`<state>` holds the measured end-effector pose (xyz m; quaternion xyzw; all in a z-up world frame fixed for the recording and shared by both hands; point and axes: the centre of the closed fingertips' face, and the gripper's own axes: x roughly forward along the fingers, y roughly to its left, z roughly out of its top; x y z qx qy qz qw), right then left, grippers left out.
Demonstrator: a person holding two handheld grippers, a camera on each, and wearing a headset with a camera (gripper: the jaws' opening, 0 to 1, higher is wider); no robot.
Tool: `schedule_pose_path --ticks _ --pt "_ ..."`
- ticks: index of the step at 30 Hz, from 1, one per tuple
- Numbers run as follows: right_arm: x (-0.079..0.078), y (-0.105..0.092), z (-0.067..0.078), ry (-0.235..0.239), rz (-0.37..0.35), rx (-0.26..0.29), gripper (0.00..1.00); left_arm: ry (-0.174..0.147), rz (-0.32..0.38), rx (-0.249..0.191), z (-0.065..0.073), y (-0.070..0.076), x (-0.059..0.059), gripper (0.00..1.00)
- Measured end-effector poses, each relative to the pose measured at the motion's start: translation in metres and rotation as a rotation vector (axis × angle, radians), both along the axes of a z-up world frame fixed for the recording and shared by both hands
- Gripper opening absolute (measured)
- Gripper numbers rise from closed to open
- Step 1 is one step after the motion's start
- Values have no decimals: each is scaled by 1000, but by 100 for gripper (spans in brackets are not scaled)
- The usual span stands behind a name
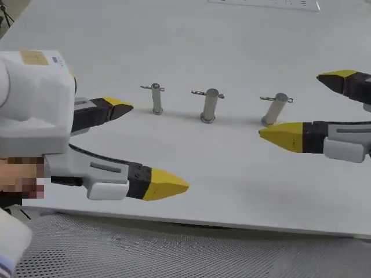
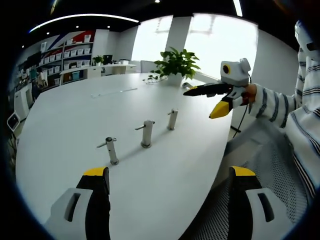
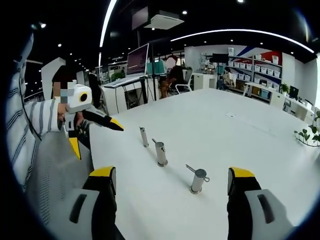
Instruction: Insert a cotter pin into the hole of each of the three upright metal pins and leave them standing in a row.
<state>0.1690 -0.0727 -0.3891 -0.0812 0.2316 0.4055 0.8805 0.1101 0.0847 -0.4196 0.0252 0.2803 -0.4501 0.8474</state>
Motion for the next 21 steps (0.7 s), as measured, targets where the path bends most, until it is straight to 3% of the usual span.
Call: schedule_pose_path --ticks 2,3,4,5,7,11,15,18,21 --pt "-1 -3 1 3 -25 11 93 2 15 10 0 4 -1 99" --pt "-3 -4 1 6 -33 16 94 -14 48 38 -1 9 3 99" --pt "-5 -5 2 9 -45 24 95 -55 49 89 -3 15 5 99" --pt "-7 -6 2 12 -53 29 95 -70 38 120 -5 17 3 99" --pt "-10 -9 2 23 -79 38 96 -30 55 124 -9 19 -1 99" --pt "-18 -18 0 49 -122 45 98 -10 118 93 -8 23 -3 99" --pt "-22 -28 0 56 -174 52 98 -6 130 140 -12 30 -4 99" --pt "-26 -33 2 65 -215 81 98 46 160 125 -13 32 -4 99" --pt "-29 -36 2 77 -234 88 98 66 183 101 -10 36 -3 99"
